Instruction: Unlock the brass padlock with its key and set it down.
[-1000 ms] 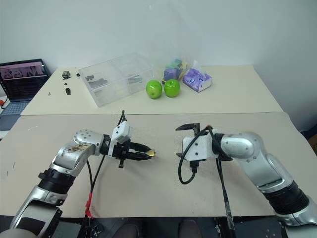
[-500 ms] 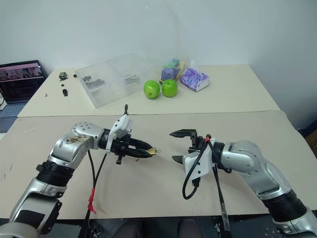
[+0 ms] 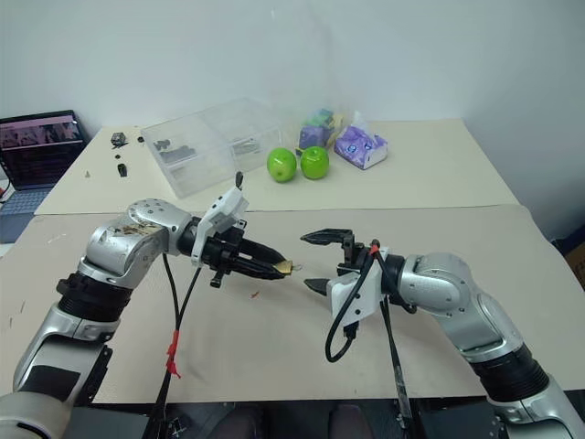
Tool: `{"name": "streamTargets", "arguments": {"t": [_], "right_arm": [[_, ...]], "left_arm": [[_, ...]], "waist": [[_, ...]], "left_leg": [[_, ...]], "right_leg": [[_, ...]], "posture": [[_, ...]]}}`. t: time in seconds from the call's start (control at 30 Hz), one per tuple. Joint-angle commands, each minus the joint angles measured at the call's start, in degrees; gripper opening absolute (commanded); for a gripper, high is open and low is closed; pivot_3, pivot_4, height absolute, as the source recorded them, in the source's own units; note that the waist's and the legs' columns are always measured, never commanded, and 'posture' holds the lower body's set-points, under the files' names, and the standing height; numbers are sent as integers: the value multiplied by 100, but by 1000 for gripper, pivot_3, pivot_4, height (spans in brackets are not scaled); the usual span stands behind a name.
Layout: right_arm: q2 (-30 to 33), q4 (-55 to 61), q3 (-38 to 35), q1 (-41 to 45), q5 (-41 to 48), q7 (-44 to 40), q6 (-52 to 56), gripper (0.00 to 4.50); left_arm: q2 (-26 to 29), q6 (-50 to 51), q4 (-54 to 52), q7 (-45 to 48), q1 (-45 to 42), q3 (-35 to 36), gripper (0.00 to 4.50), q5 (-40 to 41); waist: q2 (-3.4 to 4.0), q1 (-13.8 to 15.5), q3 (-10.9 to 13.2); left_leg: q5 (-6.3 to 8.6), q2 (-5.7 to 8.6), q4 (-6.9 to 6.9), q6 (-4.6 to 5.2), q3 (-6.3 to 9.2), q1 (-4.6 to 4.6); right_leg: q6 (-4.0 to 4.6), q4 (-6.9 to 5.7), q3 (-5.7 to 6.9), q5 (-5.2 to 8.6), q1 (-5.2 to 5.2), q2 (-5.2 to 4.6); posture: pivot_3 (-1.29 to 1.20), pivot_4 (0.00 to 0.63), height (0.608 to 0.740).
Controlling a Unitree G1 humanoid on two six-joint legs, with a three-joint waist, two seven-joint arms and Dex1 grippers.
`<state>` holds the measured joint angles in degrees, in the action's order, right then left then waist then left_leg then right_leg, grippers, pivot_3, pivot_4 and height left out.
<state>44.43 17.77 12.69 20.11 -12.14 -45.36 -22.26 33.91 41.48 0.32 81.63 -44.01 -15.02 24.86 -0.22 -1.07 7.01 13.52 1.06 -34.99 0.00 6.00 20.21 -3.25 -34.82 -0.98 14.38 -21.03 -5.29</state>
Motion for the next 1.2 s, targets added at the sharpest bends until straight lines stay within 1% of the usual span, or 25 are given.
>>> {"name": "streamTargets", "arguments": {"t": [0.03, 0.07, 0.13, 0.17, 0.2, 0.23, 0.27, 0.33, 0.37, 0.6, 0.77, 0.83, 1.03, 1.2], "right_arm": [[14, 5, -188, -13, -23, 131, -201, 4500], [23, -10, -199, -20, -19, 134, -222, 4500], [71, -43, -268, -35, 22, 139, -276, 3987], [89, -41, -296, -42, 46, 134, -285, 3817], [101, -32, -315, -48, 61, 127, -286, 3454], [102, -5, -325, -52, 72, 120, -265, 3234], [106, 38, -334, -54, 93, 98, -219, 2741], [115, 107, -372, -56, 129, 62, -142, 2110], [120, 119, -407, -52, 130, 61, -123, 1695], [173, 289, -507, -162, 267, 6, -11, 1695], [22, 619, -554, -242, 701, -55, 680, 1695], [10, 693, -567, -259, 752, -65, 799, 1695], [42, 643, -525, -321, 514, 7, 621, 1695], [41, 713, -549, -403, 473, 23, 526, 1695]], "left_arm": [[20, -13, -139, 34, -124, 30, 829, 105], [24, -16, -126, 46, -138, 30, 829, 107], [21, -66, -26, 79, -214, 34, 829, 81], [13, -82, 24, 87, -248, 37, 829, 71], [2, -100, 68, 86, -274, 38, 829, 59], [-4, -133, 99, 87, -278, 32, 829, 42], [-3, -158, 115, 96, -274, 20, 829, 30], [0, -195, 124, 103, -258, 9, 829, 17], [3, -193, 129, 112, -257, 8, 829, 23], [-19, -252, 212, 117, -279, -9, 829, 16], [-58, -283, 268, 119, -314, -30, 829, 14], [-78, -283, 280, 121, -336, -34, 829, 13], [-70, -499, 274, 209, -367, -129, 829, -87], [-87, -387, 168, 203, -412, -110, 829, 26]], "waist": [[0, -1, 0], [0, 0, 0], [0, -1, 0], [0, 0, 0], [0, -1, 0], [0, 0, 0], [0, 0, 0], [0, 0, 0], [0, 0, 0], [0, 0, 0], [0, 1, 0], [0, 1, 0], [0, 2, 0], [0, 2, 0]], "left_leg": [[0, 0, 0, 0, 0, 0], [0, 0, 0, 0, 0, 0], [0, 0, 0, 0, 0, 0], [0, 0, 0, 0, 0, 0], [0, 0, 0, 0, 0, 0], [0, 0, -1, 0, 0, 0], [0, 0, 0, 0, 0, 0], [0, 0, 0, 0, 0, 0], [0, 0, 0, 0, 0, 0], [0, 0, 0, 0, 0, 0], [0, 0, -2, 0, 0, 1], [0, 0, -2, 0, 0, 1], [0, 0, -2, 1, 0, 1], [0, 0, -2, 1, 0, 1]], "right_leg": [[0, 0, -1, 0, 0, 0], [0, 0, -1, 0, 0, 0], [1, 0, 0, 0, 0, 0], [1, 0, -1, 0, 0, 0], [1, 0, 0, 0, 0, 0], [1, 0, -1, 0, 0, 0], [1, 0, -1, 0, 0, 0], [1, 0, -1, 1, 0, 0], [1, 0, -1, 0, 0, 0], [1, -1, -1, 1, 0, 0], [1, -1, -1, 1, 0, 0], [2, -2, -1, 1, 0, 0], [1, -2, -1, 1, 0, 0], [1, -1, -1, 1, 0, 0]], "posture": [[0, 150, 740], [0, 150, 740], [0, 150, 740], [0, 150, 740], [0, 150, 740], [0, 150, 740], [0, 150, 740], [0, 150, 740], [0, 150, 740], [0, 150, 740], [0, 150, 740], [0, 150, 740], [0, 150, 740], [0, 150, 740]]}}
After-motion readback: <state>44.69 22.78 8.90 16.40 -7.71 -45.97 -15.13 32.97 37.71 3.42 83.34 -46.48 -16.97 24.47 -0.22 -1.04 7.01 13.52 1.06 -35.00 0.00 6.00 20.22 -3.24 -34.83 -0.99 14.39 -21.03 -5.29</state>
